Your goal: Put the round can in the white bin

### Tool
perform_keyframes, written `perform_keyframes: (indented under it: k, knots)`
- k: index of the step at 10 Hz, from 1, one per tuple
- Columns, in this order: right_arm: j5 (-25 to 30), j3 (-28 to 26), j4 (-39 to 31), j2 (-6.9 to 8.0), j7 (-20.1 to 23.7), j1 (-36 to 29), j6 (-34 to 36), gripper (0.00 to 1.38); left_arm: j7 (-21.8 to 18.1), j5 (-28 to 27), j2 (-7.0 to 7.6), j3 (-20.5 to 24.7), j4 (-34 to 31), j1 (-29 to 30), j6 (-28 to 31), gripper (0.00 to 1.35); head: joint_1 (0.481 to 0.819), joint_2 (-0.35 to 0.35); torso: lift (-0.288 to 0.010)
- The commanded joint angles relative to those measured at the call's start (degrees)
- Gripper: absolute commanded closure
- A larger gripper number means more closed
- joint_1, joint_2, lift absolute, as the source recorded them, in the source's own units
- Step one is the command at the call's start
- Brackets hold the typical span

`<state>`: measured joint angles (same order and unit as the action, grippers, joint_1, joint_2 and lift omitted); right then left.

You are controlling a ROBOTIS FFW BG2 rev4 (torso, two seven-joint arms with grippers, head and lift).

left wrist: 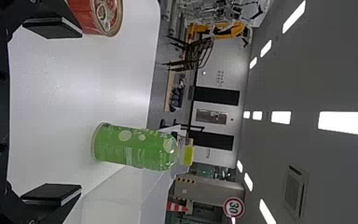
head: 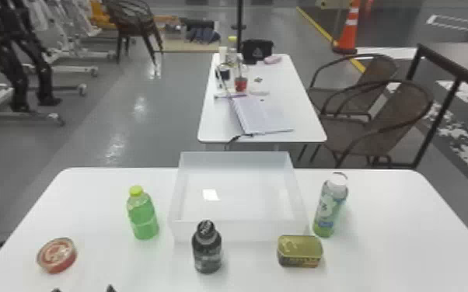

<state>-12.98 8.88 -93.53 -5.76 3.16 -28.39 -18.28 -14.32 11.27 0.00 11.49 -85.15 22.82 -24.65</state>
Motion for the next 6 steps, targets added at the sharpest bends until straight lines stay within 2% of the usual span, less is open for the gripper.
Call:
perform_keyframes:
  k: [1,3,6]
  knots:
    - [1.0,-0.1,-0.5,-0.04,0.0,-0.2,-0.1,0.05,0.0,0.7,-0.15,-0.1,0.4,0.0,-0.8,0.13,0.549,0.0,-0.1]
    - [2.1,-1.2,-2.3,-1.27,0.0,-2.7,-0.1,0.05,0.0,0.8,-0.15,-0.1,0.5,0.2,-0.8,0.13,0.549,0.0,-0.1]
    - [2.3,-2.2,-2.9,-1.1,-0.1,-3.9,0.1,0.05,0.5,1.1,-0.15,0.0,0.6,0.5,-1.2,0.13,0.549,0.0,-0.1]
